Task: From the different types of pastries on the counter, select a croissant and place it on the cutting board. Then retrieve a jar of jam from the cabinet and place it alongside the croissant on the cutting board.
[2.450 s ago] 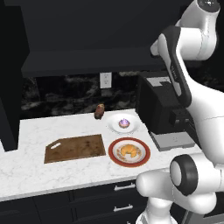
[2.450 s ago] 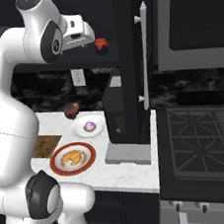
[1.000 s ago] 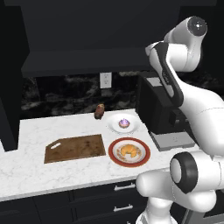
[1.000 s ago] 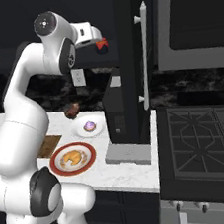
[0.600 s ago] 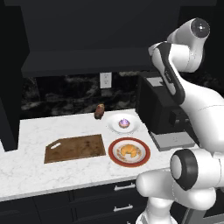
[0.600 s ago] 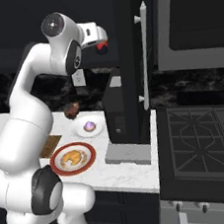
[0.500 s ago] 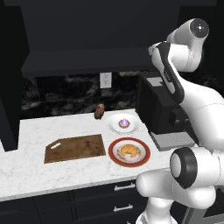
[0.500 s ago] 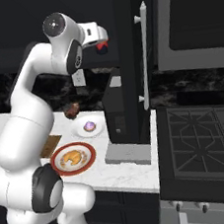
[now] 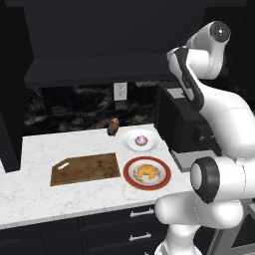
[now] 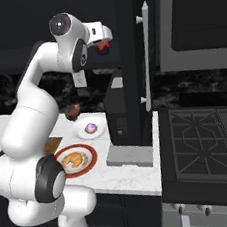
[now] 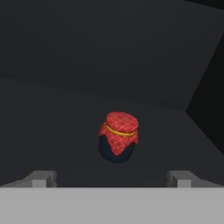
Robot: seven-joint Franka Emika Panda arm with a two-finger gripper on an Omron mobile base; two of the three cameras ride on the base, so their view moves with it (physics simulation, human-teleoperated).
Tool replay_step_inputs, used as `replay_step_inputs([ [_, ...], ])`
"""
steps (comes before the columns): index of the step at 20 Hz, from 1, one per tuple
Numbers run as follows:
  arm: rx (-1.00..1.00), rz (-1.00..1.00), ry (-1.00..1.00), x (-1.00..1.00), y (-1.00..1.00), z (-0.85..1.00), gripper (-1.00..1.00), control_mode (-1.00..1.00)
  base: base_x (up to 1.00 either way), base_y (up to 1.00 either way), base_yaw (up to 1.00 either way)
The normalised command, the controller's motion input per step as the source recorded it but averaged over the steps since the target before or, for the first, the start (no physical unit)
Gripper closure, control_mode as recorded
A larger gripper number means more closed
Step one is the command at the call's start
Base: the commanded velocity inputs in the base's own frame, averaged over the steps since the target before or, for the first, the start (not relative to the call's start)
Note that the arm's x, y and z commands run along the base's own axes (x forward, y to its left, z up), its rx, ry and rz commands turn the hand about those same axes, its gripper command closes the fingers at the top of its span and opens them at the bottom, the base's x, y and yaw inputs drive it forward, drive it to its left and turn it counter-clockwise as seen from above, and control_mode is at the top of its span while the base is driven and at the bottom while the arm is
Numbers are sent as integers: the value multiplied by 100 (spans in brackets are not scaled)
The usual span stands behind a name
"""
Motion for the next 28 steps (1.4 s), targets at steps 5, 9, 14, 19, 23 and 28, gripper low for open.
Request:
replay_step_inputs([
  [5, 0, -1, 1, 4, -24, 0, -100, -100, 0, 0, 0],
  [9, 0, -12, 3, 13, 0, -10, -100, -100, 0, 0, 0],
  [14, 0, -14, 0, 16, 0, -13, -100, -100, 0, 0, 0],
  [19, 0, -11, 0, 20, 0, -6, -100, -100, 0, 0, 0],
  [23, 0, -3, 0, 23, 0, 0, -100, -100, 0, 0, 0],
  [28, 0, 0, -5, 6, 8, 0, -100, -100, 0, 0, 0],
])
